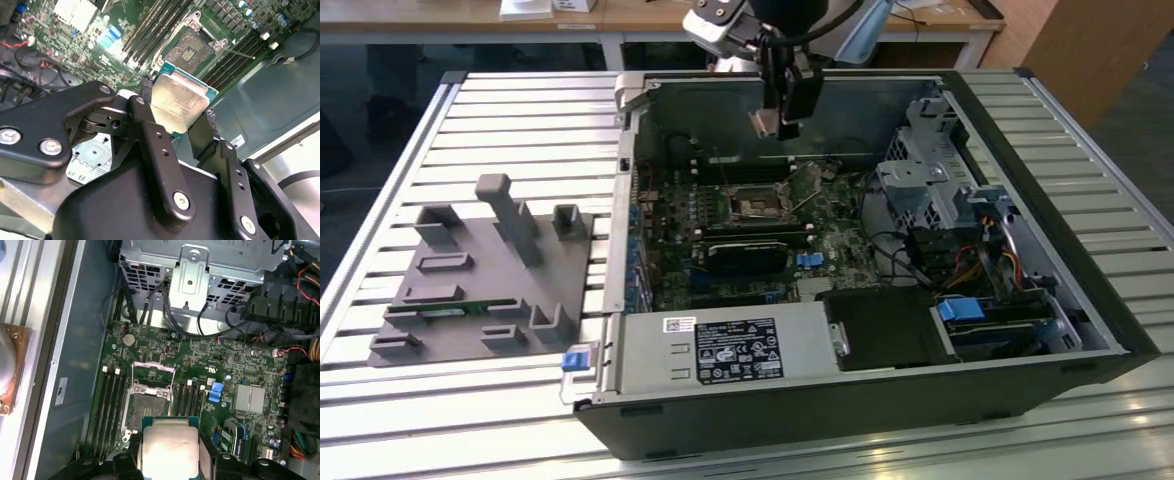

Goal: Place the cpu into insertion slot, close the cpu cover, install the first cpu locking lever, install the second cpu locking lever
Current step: 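Place the cpu into insertion slot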

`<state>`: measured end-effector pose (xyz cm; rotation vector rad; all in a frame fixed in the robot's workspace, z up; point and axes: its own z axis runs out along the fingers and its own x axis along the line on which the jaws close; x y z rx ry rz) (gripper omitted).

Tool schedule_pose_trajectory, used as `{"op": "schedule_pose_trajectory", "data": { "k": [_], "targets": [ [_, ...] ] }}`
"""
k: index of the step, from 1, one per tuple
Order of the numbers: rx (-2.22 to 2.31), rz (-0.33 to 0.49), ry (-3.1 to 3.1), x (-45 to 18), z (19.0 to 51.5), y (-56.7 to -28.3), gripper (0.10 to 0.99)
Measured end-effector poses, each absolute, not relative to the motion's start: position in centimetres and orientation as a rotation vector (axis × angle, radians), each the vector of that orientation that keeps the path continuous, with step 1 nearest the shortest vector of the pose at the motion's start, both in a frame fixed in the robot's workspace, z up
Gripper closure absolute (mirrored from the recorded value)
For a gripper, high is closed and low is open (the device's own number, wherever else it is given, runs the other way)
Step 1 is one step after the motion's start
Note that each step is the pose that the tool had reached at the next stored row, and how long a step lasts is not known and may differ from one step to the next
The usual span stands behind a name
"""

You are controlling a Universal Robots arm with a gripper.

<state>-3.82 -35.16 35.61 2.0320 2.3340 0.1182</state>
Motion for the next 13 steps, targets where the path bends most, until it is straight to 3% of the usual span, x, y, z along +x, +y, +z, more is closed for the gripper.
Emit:
{"op": "schedule_pose_trajectory", "data": {
  "k": [13],
  "targets": [
    [2.102,0.116,2.268,-4.31,35.15,-35.16,0.545]
  ]
}}
